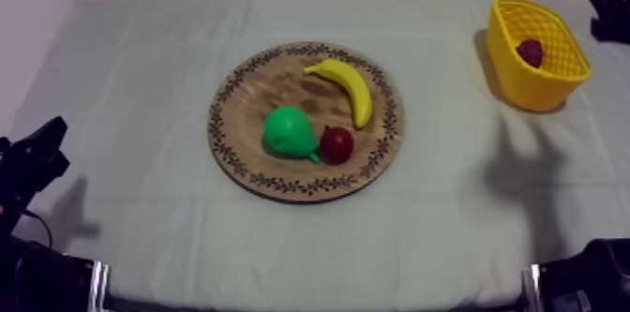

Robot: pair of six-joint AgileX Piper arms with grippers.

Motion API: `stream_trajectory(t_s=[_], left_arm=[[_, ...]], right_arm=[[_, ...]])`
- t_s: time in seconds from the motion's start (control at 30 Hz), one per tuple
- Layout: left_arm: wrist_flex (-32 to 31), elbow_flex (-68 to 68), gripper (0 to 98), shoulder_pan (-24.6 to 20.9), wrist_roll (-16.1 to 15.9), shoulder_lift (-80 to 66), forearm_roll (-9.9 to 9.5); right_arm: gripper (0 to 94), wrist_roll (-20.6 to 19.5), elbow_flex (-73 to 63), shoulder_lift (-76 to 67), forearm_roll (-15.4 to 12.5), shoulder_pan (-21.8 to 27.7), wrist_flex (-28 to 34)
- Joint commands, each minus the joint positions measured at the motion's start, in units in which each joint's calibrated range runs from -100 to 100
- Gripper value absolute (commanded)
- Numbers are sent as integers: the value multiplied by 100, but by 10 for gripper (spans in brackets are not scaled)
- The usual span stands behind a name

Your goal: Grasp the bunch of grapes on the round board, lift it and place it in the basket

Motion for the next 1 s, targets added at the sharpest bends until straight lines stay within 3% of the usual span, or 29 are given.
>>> stream_trajectory(t_s=[0.0,0.17,0.37,0.43,0.5,0.6,0.7,0.97], left_arm=[[1,-3,1,-3,2,0,2],[1,-3,1,-3,2,0,2],[1,-3,1,-3,2,0,2],[1,-3,1,-3,2,0,2],[1,-3,1,-3,2,0,2],[1,-3,1,-3,2,0,2],[1,-3,1,-3,2,0,2],[1,-3,1,-3,2,0,2]], right_arm=[[468,1081,531,-935,-4,-76,-4],[458,1072,1475,-1978,433,-232,32],[428,181,2673,-2807,1482,-318,16],[400,-63,2909,-3020,1649,-340,146],[350,-209,3024,-3188,1639,-367,355],[223,-240,3101,-3428,1367,-400,739],[89,-534,3138,-3689,1288,-414,1233],[11,-1936,3156,-4070,1732,-423,2550]])
